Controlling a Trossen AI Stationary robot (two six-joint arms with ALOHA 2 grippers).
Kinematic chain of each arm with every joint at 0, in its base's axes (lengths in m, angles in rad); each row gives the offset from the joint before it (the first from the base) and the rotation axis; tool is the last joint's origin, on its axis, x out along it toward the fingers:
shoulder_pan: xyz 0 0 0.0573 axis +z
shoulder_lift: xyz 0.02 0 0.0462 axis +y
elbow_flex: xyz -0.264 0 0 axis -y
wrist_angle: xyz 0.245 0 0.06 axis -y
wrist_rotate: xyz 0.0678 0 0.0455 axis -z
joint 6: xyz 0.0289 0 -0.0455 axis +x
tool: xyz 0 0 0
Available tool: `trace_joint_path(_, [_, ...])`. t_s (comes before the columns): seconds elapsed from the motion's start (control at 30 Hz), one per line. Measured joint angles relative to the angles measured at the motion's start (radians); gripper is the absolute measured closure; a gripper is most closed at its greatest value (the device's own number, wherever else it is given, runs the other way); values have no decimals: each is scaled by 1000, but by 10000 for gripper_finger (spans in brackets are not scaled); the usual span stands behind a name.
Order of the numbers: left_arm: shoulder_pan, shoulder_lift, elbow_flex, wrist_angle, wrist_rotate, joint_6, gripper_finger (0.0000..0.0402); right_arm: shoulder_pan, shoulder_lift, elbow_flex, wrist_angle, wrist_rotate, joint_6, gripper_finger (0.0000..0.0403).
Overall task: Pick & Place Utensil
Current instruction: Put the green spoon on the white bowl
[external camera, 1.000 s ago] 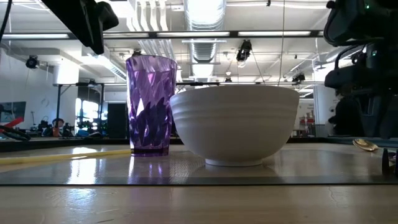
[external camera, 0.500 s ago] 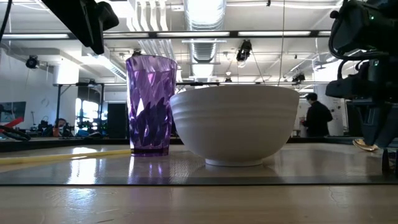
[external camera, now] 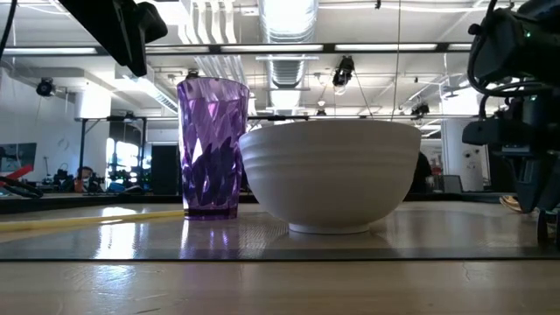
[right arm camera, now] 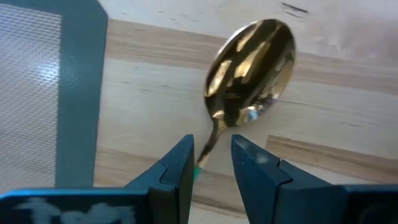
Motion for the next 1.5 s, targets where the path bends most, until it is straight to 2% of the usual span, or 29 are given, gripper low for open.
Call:
trace_joint_path(0.3, [0,0,-1,0,0,-5,275,0,-2,-11,7,-6,-2,313])
trace_joint_path(0.8, [0,0,-1,0,0,1,275,0,-2,-12,-39,-10,-18,377])
trace_joint_path(1.17, [0,0,-1,0,0,-5,275,0,0,-3,-54,-11,-141,393])
trace_joint_path(1.5, [0,0,-1,24,0,-28,275,0,2,98,-55,-13,-277,394])
